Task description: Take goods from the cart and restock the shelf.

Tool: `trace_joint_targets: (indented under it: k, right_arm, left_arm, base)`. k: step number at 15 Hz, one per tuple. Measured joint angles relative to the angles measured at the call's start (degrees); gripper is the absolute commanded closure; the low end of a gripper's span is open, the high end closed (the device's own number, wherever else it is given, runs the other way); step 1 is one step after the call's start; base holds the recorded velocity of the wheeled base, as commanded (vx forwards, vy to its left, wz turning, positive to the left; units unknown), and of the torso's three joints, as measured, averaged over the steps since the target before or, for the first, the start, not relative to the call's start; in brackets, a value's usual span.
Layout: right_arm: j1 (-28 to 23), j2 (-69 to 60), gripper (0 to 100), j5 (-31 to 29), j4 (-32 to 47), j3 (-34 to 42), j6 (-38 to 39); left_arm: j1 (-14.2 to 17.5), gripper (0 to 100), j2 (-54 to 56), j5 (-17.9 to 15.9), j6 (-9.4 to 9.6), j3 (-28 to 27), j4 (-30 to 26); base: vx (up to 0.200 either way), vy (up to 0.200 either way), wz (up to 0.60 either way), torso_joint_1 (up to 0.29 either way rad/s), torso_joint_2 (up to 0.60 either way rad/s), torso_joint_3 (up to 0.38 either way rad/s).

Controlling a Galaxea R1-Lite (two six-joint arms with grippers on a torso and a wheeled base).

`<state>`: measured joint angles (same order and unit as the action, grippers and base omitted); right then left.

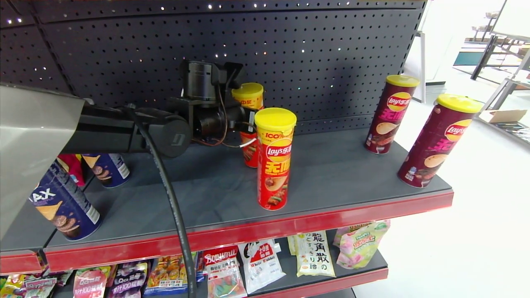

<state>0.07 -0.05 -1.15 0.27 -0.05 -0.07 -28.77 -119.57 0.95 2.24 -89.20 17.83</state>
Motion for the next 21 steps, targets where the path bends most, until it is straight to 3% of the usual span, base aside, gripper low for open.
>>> trace_joint_targets:
  k: [4, 10, 13, 21]
  right_arm:
    - [0.0, 0.0, 0, 0.0, 0.0, 0.0, 0.0]
    - [0.0, 0.0, 0, 0.0, 0.0, 0.0, 0.0]
    - [0.0, 0.0, 0, 0.0, 0.0, 0.0, 0.0]
    - [0.0, 0.0, 0, 0.0, 0.0, 0.0, 0.0]
  left_arm:
    - [0.0, 100, -0.1, 1.8, 1.78, -0.5, 0.0]
    - [-0.4, 100, -0.1, 3.5, 1.06, -0.8, -0.1]
    - [-0.9, 100, -0.1, 3.6, -0.59, -0.8, -0.1]
    - [-1.0, 100, 0.0, 4.3, -0.46, -0.7, -1.9]
  base:
    - [0.000, 0.000, 0.00, 0.000, 0.00, 0.000]
    - [0.000, 0.000, 0.00, 0.000, 0.00, 0.000]
    - [0.000, 0.000, 0.00, 0.000, 0.00, 0.000]
    - [0.000, 0.000, 0.00, 0.000, 0.00, 0.000]
